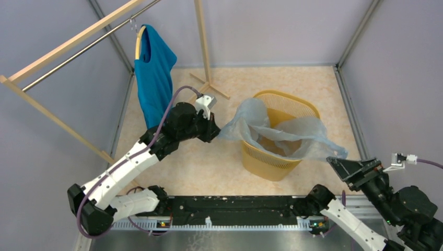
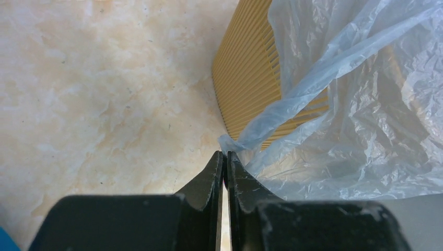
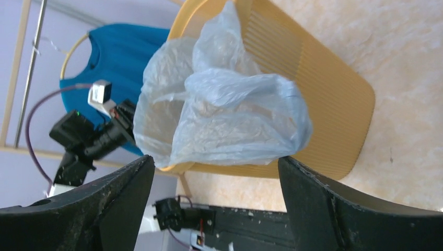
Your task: Put the trash bags into the trash bin
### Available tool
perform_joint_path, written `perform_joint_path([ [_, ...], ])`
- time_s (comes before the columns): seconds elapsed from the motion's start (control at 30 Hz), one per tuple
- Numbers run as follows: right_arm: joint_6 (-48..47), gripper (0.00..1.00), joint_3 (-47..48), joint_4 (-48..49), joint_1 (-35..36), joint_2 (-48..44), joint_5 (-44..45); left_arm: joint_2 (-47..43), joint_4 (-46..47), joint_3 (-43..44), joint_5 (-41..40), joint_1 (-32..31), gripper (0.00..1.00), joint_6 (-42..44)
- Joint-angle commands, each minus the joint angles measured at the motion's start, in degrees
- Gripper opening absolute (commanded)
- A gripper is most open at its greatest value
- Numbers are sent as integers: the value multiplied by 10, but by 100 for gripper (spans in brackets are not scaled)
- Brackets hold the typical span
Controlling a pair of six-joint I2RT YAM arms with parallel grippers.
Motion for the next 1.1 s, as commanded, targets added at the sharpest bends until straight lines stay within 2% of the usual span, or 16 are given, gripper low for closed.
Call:
perform_joint_path([
  [0.0,-52,89,-34,59,4,0,-99,-10,-9,13,-9,1,13,14],
  [0.1,-34,89,-66,92,4,0,-73,-12,-3,4,-10,1,14,14],
  [0.23,0,82,-114,161,4,1,-8,-6,1,-5,-10,1,18,1],
  [0.3,1,80,-132,207,4,0,-6,-11,-10,2,-17,0,25,-14],
  [0.37,10,80,-143,226,5,1,-4,-28,-20,-1,-40,-1,40,-32],
  [0.5,63,82,-153,186,5,0,15,-80,-11,-19,-54,0,74,-34],
  [0.63,64,74,-162,187,5,0,20,-123,21,-27,31,0,97,-28],
  [0.73,52,65,-162,184,4,1,19,-156,81,-53,105,0,98,-20],
  [0.9,40,64,-152,162,4,0,21,-152,133,-72,165,0,98,-32],
  [1.07,35,66,-150,157,5,1,17,-124,176,-77,182,0,98,-38],
])
